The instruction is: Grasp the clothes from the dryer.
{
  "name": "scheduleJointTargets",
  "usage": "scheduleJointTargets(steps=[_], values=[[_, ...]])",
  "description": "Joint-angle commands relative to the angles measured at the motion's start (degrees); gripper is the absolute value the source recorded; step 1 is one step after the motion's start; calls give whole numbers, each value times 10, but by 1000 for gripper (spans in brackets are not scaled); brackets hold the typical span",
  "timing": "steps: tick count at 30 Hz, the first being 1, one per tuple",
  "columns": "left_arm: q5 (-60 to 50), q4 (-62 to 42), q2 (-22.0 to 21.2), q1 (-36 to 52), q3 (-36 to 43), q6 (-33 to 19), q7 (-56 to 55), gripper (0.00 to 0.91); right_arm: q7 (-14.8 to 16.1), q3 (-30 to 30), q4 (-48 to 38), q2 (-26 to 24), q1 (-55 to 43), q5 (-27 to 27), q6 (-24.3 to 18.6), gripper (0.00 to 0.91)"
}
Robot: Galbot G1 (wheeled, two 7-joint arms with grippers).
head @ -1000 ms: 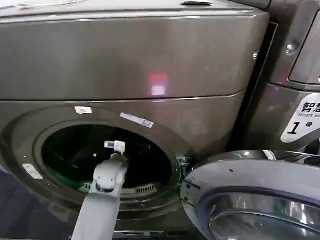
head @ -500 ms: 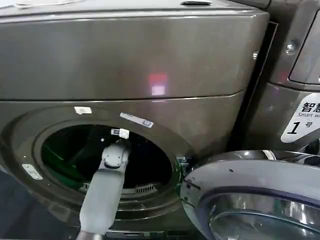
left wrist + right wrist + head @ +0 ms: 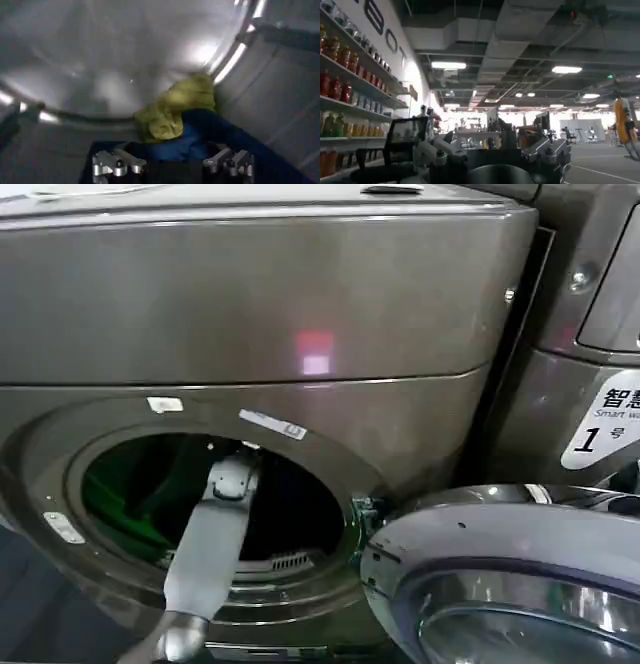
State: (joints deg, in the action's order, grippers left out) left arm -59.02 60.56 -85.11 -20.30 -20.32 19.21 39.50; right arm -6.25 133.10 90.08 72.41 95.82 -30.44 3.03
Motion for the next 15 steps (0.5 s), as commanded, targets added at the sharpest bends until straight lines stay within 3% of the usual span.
scheduleJointTargets(steps=[1, 6, 11, 15], values=[[-186, -27, 3, 28, -23, -155, 246, 907, 1, -3, 1, 2, -1, 7, 0, 907], [-233, -54, 0, 50, -47, -221, 310, 907, 2, -7, 2, 4, -2, 10, -1, 907], [-194, -68, 1, 60, -62, -242, 370, 907, 3, -10, 1, 6, -3, 13, -3, 907], [-181, -77, 2, 69, -68, -294, 377, 907, 3, -12, 2, 6, -4, 14, -4, 907]])
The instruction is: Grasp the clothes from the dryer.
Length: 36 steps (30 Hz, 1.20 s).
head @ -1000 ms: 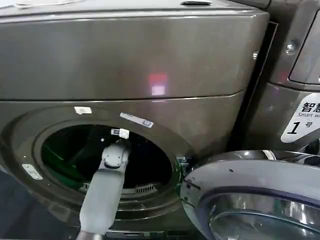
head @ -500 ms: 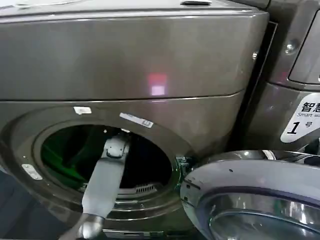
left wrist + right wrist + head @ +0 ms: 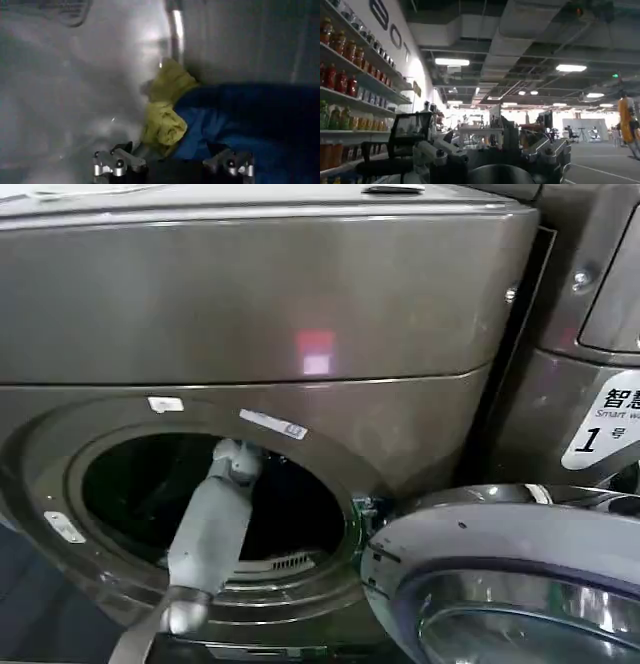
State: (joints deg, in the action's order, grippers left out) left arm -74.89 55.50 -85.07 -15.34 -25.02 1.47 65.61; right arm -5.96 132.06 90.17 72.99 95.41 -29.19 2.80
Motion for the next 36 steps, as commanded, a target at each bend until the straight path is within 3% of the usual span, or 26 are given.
scheduleJointTargets(steps=[1, 9, 18, 36], values=[[-26, -34, 1, 24, -23, -113, 116, 907, 0, -2, 1, 0, 0, 2, -1, 907], [-40, -61, -5, 34, -21, -66, 110, 907, 0, -5, 0, 0, -1, 3, -3, 907], [-45, -103, -6, 35, -20, -50, 94, 907, 1, -14, 1, 7, -3, 9, -8, 907], [-9, -203, -7, 43, -31, -52, 58, 907, 1, -28, 3, 13, -12, 15, -11, 907]])
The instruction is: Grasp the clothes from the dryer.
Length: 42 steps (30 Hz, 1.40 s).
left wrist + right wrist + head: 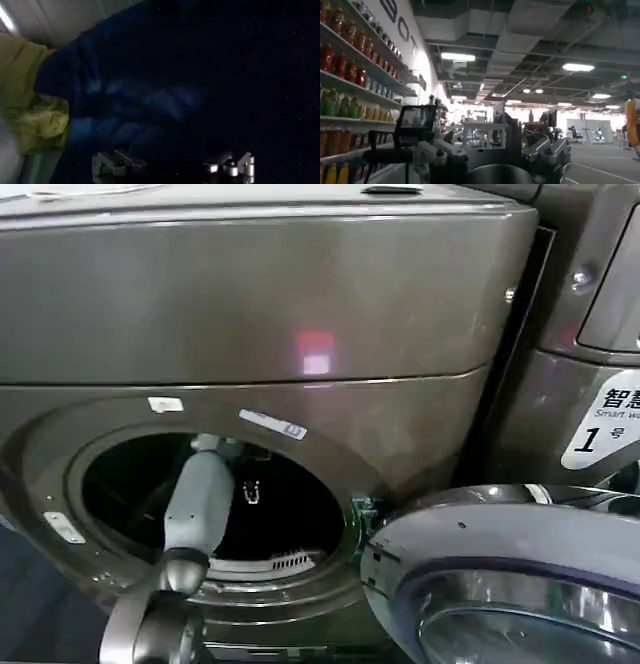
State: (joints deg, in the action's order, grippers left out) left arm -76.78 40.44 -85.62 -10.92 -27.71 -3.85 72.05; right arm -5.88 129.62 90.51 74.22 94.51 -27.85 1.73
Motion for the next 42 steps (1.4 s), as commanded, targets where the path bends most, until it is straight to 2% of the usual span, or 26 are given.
scheduleJointTargets(steps=[1, 5, 6, 7, 8, 9, 30, 39, 42], values=[[11, -53, -2, -1, -3, 1, -6, 907, 0, -4, 0, 0, -3, 1, 0, 907], [27, -59, 0, -2, -2, 0, -3, 907, 0, -5, -2, 0, -4, 1, -1, 907], [31, -56, 1, -3, -1, 1, -4, 830, 0, -6, -2, 0, -4, 2, -1, 907], [38, -53, 2, -5, 0, 0, -3, 148, 0, -7, -2, 0, -4, 2, -1, 907], [41, -49, 2, -6, 0, -1, -3, 102, 0, -7, -2, 0, -4, 2, -1, 907], [50, -42, 4, -8, 2, -1, -1, 0, 0, -8, -1, 0, -5, 2, -1, 907], [66, -31, 6, -12, 11, 7, -14, 0, -1, -14, 2, -1, -7, 3, -1, 907], [79, -11, 8, -16, 11, -24, -58, 0, -1, -14, 1, -1, -7, 2, -1, 907], [115, 13, 9, -20, 16, -5, -80, 0, -7, -14, 2, -2, -7, 2, 2, 907]])
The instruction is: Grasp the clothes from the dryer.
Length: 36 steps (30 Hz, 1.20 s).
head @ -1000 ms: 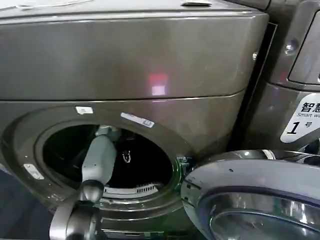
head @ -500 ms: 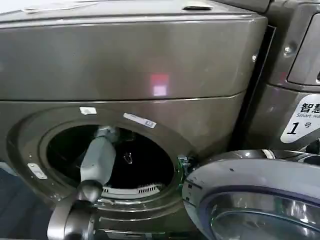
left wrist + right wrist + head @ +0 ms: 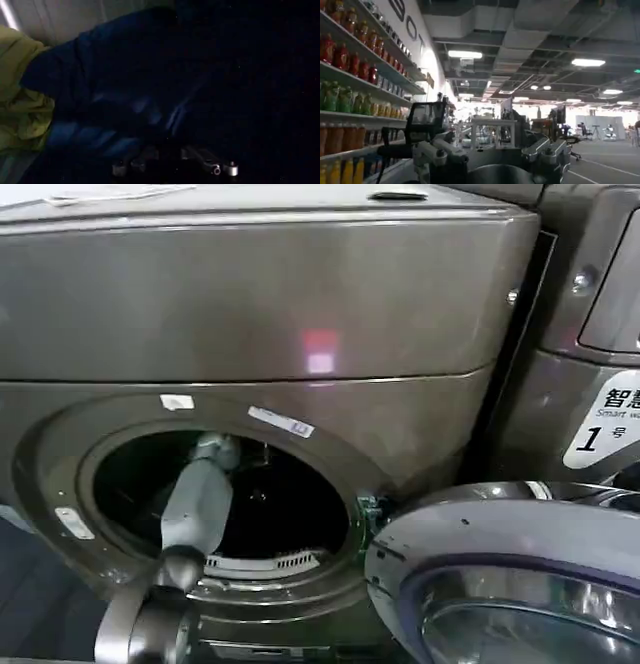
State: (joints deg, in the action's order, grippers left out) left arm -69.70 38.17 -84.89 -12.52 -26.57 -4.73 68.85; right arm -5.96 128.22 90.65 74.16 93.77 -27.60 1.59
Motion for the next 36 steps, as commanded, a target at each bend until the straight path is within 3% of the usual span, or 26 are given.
scheduleJointTargets(steps=[1, 12, 16, 24, 36], values=[[64, 47, 2, -6, 7, 12, -67, 0, -18, -1, 3, -4, 0, -2, 11, 907], [261, 144, -4, -43, 9, 82, -282, 0, -22, -4, 25, 1, 4, 7, 37, 907], [344, 162, -7, -51, 11, 104, -342, 0, -16, -6, 26, 1, 5, 0, 15, 907], [542, 192, -24, -66, 31, 146, -503, 0, -17, -5, 28, 3, 5, 7, 15, 907], [678, 193, -79, -100, 38, 123, -680, 0, -17, 3, 29, 3, 15, 5, 15, 907]])
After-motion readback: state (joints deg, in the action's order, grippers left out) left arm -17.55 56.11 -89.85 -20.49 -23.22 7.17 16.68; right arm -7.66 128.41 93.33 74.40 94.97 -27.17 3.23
